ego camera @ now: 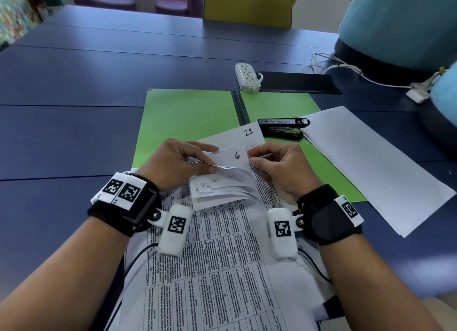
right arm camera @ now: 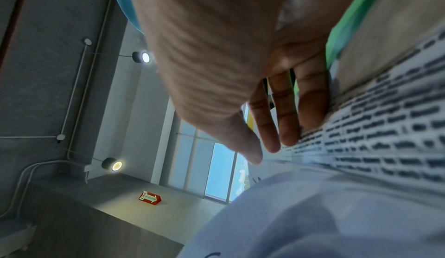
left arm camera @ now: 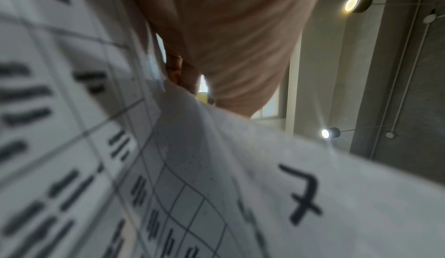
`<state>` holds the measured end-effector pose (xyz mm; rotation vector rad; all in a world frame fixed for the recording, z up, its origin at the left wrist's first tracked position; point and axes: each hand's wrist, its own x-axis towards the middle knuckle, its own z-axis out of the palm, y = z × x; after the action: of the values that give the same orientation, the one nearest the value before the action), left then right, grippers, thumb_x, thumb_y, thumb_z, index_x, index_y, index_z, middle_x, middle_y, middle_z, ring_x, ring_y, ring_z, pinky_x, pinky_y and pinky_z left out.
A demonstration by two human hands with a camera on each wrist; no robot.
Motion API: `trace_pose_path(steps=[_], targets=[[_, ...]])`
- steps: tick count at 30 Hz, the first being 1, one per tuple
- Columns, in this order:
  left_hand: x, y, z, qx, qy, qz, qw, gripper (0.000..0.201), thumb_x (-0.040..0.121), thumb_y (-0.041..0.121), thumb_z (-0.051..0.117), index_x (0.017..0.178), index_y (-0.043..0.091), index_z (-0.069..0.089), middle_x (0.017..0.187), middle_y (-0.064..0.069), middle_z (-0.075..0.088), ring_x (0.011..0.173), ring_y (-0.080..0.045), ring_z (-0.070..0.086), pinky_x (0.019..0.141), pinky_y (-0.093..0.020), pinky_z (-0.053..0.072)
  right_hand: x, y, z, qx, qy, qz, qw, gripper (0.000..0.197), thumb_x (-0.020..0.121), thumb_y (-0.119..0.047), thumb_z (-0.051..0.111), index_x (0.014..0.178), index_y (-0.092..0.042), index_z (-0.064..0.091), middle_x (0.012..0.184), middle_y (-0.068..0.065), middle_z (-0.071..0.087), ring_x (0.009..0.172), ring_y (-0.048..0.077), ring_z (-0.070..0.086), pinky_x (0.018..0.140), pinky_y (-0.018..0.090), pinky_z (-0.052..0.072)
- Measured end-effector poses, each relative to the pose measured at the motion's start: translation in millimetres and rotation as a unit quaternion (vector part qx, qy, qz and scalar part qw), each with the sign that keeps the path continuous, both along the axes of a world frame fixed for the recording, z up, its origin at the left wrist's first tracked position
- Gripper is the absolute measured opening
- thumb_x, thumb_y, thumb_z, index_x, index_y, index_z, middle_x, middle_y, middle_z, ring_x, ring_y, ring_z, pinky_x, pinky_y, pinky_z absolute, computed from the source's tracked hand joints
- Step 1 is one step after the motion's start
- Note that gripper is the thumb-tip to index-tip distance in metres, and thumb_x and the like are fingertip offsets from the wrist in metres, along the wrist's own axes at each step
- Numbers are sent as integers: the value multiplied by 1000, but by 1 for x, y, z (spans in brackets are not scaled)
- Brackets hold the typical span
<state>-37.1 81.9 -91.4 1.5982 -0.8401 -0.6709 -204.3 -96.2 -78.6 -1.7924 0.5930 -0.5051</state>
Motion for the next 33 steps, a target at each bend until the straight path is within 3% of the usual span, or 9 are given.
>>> trace_pose_path(steps=[5,11,15,20,24,26,28,31,33], targets=[[1,1,0,8,-12,-2,1000,9,73,2,85,80,7,81,110,12,76,105,-6,70,84,-14,52,-3,2,4,-13,15,39,999,15,81,-4,77,79,-18,77,64,-6,70,54,1,57,54,17,47],[-1,1,1,-2,1,-1,1000,11,73,-2,84,79,7,80,108,12,77,106,-5,70,85,-14,53,-4,3,7,-29,31,74,996,12,76,-6,82,80,-16,77,84,2,73,78,12,66,77,26,57],[-1,1,1,-7,19,-1,1000,13,73,-5,82,78,7,80,106,10,78,106,-7,71,88,-18,55,-4,3,8,-48,78,64,994,8,77,-14,83,81,-12,77,79,5,73,71,10,63,74,31,55],[-3,1,3,-9,20,-4,1000,11,73,-7,81,78,3,79,102,5,79,101,-12,73,84,-19,56,-5,6,11,-44,71,96,992,5,77,-11,82,77,-14,78,75,6,74,68,11,62,68,26,53],[-3,2,3,-16,2,-8,1000,17,71,-3,83,71,14,80,102,3,79,102,-14,73,92,-27,56,-6,6,13,-59,70,134,987,6,76,-10,82,78,-11,77,76,10,74,68,16,62,68,35,55],[-3,2,4,-14,3,-6,1000,20,71,-2,83,69,17,80,97,0,79,96,-16,74,88,-27,57,-6,5,12,-66,75,135,986,7,75,-11,83,76,-11,76,70,6,71,65,13,59,63,31,52],[-2,2,4,-13,1,0,1000,20,70,-2,84,69,18,80,91,-3,79,87,-16,74,82,-23,57,-6,6,12,-54,69,129,988,16,74,-18,85,71,-8,73,63,0,66,58,11,53,55,23,44],[-4,1,6,-4,-15,-3,1000,19,70,1,85,71,20,81,86,-2,79,82,-13,73,78,-18,56,-5,6,10,-44,50,88,994,28,78,-33,79,67,-8,71,55,1,56,52,19,41,50,26,35],[-4,1,7,-2,-14,-8,1000,20,69,3,85,70,22,81,86,-1,79,84,-14,74,79,-18,56,-3,5,8,-30,25,37,999,17,85,-23,76,70,-16,72,60,1,59,54,16,46,54,28,40]])
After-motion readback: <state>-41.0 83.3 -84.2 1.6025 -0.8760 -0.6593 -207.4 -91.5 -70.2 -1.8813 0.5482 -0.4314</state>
